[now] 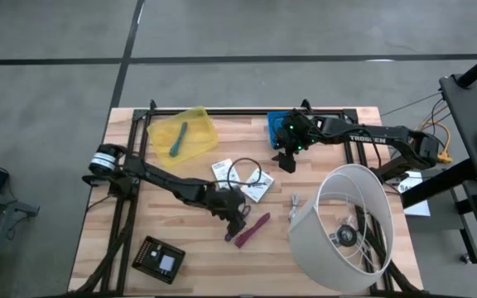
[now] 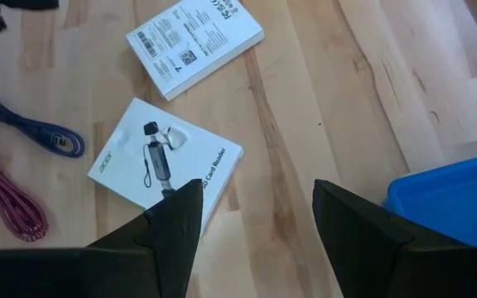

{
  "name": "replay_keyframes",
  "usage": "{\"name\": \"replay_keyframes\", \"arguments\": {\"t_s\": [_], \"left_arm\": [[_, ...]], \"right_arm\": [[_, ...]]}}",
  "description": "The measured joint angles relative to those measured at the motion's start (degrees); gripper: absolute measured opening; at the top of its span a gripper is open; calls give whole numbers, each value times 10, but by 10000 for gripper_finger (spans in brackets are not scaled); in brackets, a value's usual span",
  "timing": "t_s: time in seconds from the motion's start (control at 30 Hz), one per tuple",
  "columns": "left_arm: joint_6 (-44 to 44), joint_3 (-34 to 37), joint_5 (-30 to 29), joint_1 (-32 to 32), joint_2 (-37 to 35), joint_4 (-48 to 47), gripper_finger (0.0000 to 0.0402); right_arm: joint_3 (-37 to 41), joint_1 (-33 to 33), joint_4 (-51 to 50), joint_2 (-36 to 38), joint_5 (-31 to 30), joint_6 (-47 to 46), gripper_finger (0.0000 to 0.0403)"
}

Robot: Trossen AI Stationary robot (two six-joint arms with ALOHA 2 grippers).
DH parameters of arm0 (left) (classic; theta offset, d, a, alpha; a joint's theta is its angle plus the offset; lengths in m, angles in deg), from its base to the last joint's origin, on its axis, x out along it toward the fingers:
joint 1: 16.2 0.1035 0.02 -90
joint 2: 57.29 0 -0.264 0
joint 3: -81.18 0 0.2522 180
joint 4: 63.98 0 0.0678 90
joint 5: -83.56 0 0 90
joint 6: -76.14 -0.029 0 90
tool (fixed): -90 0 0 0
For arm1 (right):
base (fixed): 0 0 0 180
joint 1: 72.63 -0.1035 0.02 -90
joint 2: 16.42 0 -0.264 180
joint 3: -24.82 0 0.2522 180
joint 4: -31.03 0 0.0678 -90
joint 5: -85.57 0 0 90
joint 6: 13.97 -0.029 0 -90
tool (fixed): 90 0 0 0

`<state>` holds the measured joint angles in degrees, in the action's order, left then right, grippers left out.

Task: Pick and place items into bin
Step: Put the dark blue charger cable into the yellow bin

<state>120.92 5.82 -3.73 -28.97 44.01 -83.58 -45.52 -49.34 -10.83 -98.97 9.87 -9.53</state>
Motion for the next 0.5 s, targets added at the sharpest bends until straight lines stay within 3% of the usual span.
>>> {"name": "replay_keyframes", "arguments": {"t_s": [0.5], "left_arm": [[42,-4,9,-5,64,-12,192]], "right_arm": [[0,0,2,0,0,1,215]]}}
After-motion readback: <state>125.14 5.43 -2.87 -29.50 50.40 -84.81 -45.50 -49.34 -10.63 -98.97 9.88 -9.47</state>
